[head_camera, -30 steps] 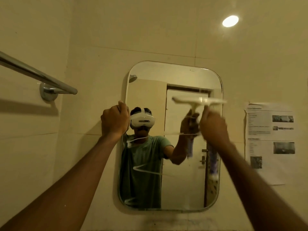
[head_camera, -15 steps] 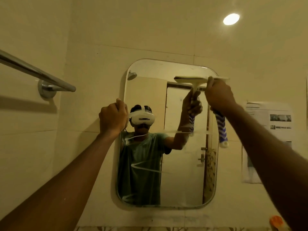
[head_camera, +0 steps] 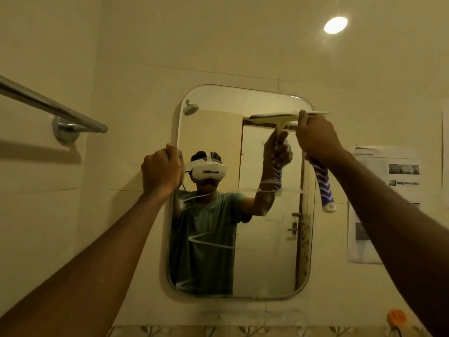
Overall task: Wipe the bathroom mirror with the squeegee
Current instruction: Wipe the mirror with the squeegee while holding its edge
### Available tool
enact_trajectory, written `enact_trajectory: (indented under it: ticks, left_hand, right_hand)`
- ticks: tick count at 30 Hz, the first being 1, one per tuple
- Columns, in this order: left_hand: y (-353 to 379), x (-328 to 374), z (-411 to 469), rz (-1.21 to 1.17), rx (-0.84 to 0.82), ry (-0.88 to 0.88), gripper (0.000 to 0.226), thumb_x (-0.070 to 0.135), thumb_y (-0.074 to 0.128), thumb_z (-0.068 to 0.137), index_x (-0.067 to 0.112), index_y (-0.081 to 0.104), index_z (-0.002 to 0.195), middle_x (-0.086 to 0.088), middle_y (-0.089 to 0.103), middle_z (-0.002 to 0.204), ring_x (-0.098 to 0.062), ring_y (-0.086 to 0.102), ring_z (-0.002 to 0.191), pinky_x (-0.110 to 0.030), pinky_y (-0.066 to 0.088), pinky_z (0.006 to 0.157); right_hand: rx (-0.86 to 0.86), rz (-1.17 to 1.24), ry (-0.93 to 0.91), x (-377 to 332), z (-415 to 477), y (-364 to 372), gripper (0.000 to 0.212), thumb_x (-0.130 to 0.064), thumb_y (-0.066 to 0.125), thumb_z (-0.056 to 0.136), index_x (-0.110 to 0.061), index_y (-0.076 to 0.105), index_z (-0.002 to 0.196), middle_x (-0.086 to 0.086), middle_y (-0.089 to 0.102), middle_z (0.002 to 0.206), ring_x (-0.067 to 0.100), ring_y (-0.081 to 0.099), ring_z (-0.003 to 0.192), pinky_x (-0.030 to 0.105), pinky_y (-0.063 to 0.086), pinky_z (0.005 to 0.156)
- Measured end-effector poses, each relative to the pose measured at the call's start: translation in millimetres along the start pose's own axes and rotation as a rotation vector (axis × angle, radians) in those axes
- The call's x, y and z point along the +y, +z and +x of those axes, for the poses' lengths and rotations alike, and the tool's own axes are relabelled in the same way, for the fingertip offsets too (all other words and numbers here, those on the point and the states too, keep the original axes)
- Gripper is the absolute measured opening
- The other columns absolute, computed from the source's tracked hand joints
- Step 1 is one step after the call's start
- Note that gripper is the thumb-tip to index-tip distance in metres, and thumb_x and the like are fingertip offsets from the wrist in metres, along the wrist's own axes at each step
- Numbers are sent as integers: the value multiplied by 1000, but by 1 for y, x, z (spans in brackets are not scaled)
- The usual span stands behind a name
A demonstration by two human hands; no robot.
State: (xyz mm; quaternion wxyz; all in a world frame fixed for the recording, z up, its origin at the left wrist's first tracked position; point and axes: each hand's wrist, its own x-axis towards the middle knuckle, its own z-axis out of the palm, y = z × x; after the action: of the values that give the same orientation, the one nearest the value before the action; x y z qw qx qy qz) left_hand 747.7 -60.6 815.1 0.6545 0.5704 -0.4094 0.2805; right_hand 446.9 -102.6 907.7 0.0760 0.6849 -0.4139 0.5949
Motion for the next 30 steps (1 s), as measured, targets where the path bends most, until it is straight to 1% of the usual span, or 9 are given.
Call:
enact_trajectory:
  ticks: [5,9,14,17,21,23,25,27,30]
  left_hand:
    - [4,-4,1,-22,2,13,51,30,29,102,14,51,59,10,39,48,1,38,48,-15,23,48]
    - [2,-1,1,-17,-28,-15,52,33,28,102,10,59,65,3,45,54,-5,38,49,-21,28,52]
    - [-1,0,-2,-16,-17,17,47,28,32,101,14,53,62,8,37,50,3,32,47,-14,21,47]
    - [-3,-1,1,-18,-32,20,46,28,32,101,16,50,60,9,38,49,2,34,47,-16,23,47]
    - [-5,-4,5,-54,-100,-13,47,30,32,100,13,54,62,8,42,51,-2,37,52,-21,26,52]
    - [-8,-3,7,-64,-136,-20,46,30,31,100,11,55,65,4,45,55,-11,41,58,-27,31,61]
    - [-12,0,9,-66,-190,-31,47,30,29,100,7,60,74,-3,51,69,-19,42,78,-30,32,73]
    - [-17,1,12,-46,-235,-20,47,28,26,101,2,61,84,-8,53,81,-22,39,85,-31,30,78]
    - [-17,-3,15,-65,-262,-11,43,27,25,101,5,54,78,-14,57,83,-23,43,82,-30,33,74]
  right_hand:
    - [-47,150,71,37,-88,41,50,-41,29,105,-19,55,68,-4,52,50,-2,48,33,8,33,32]
    - [-103,90,131,55,-173,67,50,-47,27,102,-23,53,66,-5,54,53,4,52,40,16,37,41]
    - [-68,190,104,25,-106,36,49,-36,34,105,-18,52,63,-5,51,43,-2,48,30,8,33,30]
    - [-18,206,96,6,-71,27,47,-35,34,105,-17,51,65,-5,51,49,-2,48,28,9,34,29]
    - [-9,168,137,30,-142,70,48,-44,27,104,-23,53,69,-6,50,50,-2,45,33,8,29,31]
    - [-28,101,178,40,-185,86,49,-47,25,102,-25,52,68,-7,51,52,-1,48,36,9,30,31]
    - [-57,108,179,37,-193,86,49,-44,27,103,-24,52,65,-8,51,51,-5,51,39,7,31,31]
    - [-97,162,148,19,-166,74,50,-41,29,104,-22,53,65,-6,52,48,-5,49,34,6,30,30]
    - [-92,198,58,-28,-93,58,50,-42,30,104,-20,53,65,-6,52,46,-2,46,29,11,36,30]
